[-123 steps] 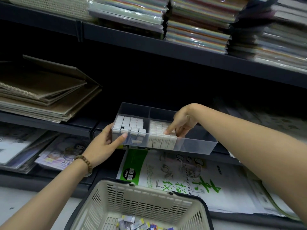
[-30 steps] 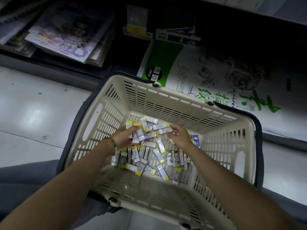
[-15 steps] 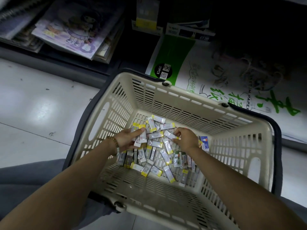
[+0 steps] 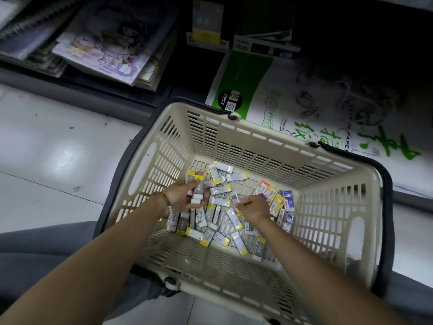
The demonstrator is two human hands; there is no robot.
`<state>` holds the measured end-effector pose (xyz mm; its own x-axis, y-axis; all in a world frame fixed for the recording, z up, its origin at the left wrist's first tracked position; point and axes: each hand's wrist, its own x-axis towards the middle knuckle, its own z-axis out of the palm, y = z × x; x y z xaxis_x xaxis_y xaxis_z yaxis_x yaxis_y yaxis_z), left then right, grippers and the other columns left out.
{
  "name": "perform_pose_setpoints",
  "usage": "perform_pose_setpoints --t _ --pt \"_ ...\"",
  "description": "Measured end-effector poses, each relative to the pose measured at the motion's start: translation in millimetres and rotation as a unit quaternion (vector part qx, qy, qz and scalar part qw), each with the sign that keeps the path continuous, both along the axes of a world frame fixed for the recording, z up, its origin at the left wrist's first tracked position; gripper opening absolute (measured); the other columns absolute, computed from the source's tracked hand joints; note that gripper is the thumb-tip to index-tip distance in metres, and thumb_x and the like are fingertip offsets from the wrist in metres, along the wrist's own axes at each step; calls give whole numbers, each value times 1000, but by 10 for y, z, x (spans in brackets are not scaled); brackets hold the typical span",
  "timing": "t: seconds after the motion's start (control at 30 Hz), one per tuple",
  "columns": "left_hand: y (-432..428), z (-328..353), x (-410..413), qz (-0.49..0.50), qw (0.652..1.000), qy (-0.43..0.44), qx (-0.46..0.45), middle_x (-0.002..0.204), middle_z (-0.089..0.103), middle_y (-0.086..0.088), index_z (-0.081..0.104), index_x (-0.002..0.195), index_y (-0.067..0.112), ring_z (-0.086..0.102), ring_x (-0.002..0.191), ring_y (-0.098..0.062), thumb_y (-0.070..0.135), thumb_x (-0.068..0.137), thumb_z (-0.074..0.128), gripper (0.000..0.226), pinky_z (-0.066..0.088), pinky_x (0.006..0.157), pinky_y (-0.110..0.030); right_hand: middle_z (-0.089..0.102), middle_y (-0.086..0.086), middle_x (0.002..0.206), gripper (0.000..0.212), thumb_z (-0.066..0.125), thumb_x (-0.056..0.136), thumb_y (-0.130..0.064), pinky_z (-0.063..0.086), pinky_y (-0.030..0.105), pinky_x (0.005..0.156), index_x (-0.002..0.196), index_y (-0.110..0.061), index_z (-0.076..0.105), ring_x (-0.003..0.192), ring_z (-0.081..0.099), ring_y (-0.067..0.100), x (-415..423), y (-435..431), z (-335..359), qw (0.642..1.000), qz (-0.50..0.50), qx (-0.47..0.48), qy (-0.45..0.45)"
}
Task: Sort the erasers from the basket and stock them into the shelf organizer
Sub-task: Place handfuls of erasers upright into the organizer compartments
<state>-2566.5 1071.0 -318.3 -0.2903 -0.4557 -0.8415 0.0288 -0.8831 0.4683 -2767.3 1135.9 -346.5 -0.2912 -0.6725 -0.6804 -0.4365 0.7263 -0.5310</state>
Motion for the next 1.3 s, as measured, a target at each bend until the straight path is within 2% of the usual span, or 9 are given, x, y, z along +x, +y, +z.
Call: perform_pose_setpoints --t 0.17,0.27,0.33,0.5,0.67,0.77,0.93,1.1,1.3 --pt "3 20 8 7 999 -32 12 91 67 -14 50 118 8 66 78 -23 14 97 49 22 58 68 -38 54 4 65 33 72 80 -14 51 38 77 58 -12 48 77 58 25 73 -118 29 998 -22 51 21" --pt "-18 28 7 1 1000 -27 5 75 73 -6 57 100 12 71 68 -16 12 97 47 10 59 64 -34 66 15 86 19 74 80 -15 51 37 80 82 2 67 85 62 27 61 -189 11 994 2 108 -27" --pt "-39 16 7 -4 1000 -22 3 72 73 -5 57 93 13 71 66 -16 12 97 48 10 60 65 -34 68 20 103 29 73 81 -16 51 40 86 99 6 69 93 64 30 108 -183 -35 993 1 112 -47" --pt "-40 18 47 -29 999 -40 3 81 73 -1 59 101 22 71 67 -14 36 97 46 20 59 59 -31 69 17 107 26 69 85 -19 51 34 84 99 3 70 97 65 29 315 -50 -129 994 -84 43 -52" --pt "-70 -24 72 -14 999 -32 11 110 63 -7 56 118 29 63 92 -24 46 99 31 37 54 83 -43 66 16 114 36 76 77 -12 52 33 87 108 1 66 98 64 28 409 -53 -202 970 -209 83 -91" --pt "-103 3 34 10 999 -32 17 98 65 -4 54 123 30 62 84 -22 39 100 35 31 49 86 -43 64 15 119 42 77 77 -13 49 27 84 114 1 64 100 62 27 382 -97 -203 960 -224 106 -131" --pt "-168 51 31 40 998 -12 45 78 68 -7 62 93 17 60 75 -23 39 98 35 35 49 82 -39 56 15 130 45 72 82 -13 47 35 100 123 0 57 116 56 28 336 -113 -90 957 -178 123 -191" --pt "-168 100 -82 14 998 31 50 88 67 -9 62 100 10 67 68 -21 59 93 33 57 59 66 -39 63 10 116 24 72 81 -16 55 22 73 103 -12 61 89 64 15 187 -289 362 916 -237 -4 -324" --pt "-148 167 -228 -50 998 37 -10 99 70 -10 62 105 16 70 80 -21 58 85 51 48 60 66 -34 66 4 86 14 67 85 -16 56 18 62 97 -9 65 68 66 9 304 -376 784 937 -114 -48 -325"
